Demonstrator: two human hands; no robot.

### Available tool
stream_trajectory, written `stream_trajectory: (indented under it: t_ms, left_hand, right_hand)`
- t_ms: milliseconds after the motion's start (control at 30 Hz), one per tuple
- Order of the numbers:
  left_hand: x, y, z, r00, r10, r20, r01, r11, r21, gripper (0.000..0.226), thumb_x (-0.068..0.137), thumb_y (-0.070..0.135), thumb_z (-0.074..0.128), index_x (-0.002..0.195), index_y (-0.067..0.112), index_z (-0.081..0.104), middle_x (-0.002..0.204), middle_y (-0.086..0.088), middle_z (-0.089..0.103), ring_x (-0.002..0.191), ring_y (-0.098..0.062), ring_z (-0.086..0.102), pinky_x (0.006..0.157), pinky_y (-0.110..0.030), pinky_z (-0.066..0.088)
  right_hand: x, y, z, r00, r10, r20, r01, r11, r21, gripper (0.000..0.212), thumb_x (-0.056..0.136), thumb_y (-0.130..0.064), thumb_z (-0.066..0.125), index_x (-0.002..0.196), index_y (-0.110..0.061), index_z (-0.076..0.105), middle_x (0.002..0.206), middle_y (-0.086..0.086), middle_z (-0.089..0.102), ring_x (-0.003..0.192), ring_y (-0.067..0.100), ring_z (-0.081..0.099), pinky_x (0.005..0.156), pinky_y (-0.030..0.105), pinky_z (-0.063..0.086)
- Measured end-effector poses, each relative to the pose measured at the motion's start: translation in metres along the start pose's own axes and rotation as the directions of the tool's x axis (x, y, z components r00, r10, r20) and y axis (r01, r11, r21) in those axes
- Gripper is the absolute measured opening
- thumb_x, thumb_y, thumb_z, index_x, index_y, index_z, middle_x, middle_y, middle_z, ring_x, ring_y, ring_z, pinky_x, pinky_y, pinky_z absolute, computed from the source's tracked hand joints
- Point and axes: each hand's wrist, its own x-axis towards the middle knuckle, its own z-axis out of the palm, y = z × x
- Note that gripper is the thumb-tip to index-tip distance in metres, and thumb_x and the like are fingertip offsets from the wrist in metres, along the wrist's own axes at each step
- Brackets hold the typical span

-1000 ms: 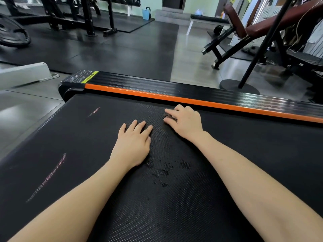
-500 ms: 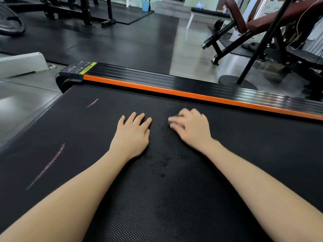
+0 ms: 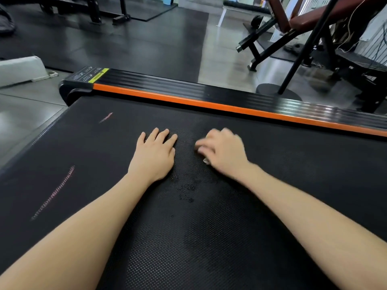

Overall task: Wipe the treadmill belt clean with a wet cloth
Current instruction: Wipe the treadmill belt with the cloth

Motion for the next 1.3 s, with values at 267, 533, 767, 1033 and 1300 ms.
stream_trajectory:
  t_ms: [267,533,767,1033,1300]
  left_hand:
    - [0.002,-0.002,0.002,1.0,0.005,-0.011,-0.005,1.0,-0.029,0.048,0.101,0.032,0.024,0.149,0.026,0.024,0.157,-0.001,0.019,0.145,-0.021,0.009,0.116,-0.045,0.005]
    - [0.002,-0.001,0.004,1.0,-0.008,-0.012,0.008,1.0,-0.019,0.049,0.101,0.032,0.024,0.15,0.026,0.023,0.157,-0.002,0.019,0.145,-0.022,0.009,0.116,-0.045,0.004]
    - [0.002,0.0,0.0,0.999,-0.016,0.033,0.017,0.999,-0.032,0.048,0.102,0.031,0.024,0.149,0.026,0.024,0.157,-0.002,0.018,0.146,-0.022,0.008,0.116,-0.044,0.004]
    - [-0.014,-0.001,-0.022,0.994,-0.031,-0.106,0.005,0.971,-0.239,0.038,0.098,0.017,0.04,0.134,0.017,0.052,0.145,-0.006,0.044,0.141,-0.027,0.024,0.115,-0.04,0.015]
    - [-0.128,0.005,-0.057,0.971,0.233,-0.044,-0.237,0.964,-0.117,0.042,0.099,0.027,0.037,0.14,0.022,0.045,0.151,-0.003,0.034,0.143,-0.026,0.02,0.116,-0.043,0.005]
  right_hand:
    - [-0.013,-0.007,0.005,0.998,0.069,-0.007,-0.069,0.997,0.028,0.031,0.09,-0.044,0.047,0.102,-0.031,0.073,0.1,-0.005,0.063,0.087,0.025,0.053,0.07,0.036,0.042]
    - [-0.108,0.116,-0.055,0.765,0.634,-0.11,-0.643,0.745,-0.178,0.029,0.096,-0.037,0.049,0.115,-0.029,0.069,0.118,0.001,0.057,0.104,0.031,0.047,0.083,0.041,0.044]
    - [-0.033,-0.003,-0.01,0.924,0.381,0.008,-0.381,0.924,-0.017,0.026,0.095,-0.038,0.049,0.112,-0.034,0.069,0.12,-0.002,0.056,0.107,0.028,0.045,0.085,0.039,0.041]
    - [-0.144,-0.112,-0.051,0.995,-0.051,0.083,0.031,0.975,0.221,0.032,0.088,-0.042,0.045,0.102,-0.03,0.072,0.099,-0.004,0.06,0.08,0.024,0.051,0.062,0.037,0.046]
    - [-0.214,-0.068,-0.096,0.96,0.278,0.041,-0.28,0.959,0.045,0.036,0.088,-0.043,0.044,0.101,-0.026,0.073,0.098,0.001,0.062,0.079,0.029,0.053,0.06,0.044,0.052]
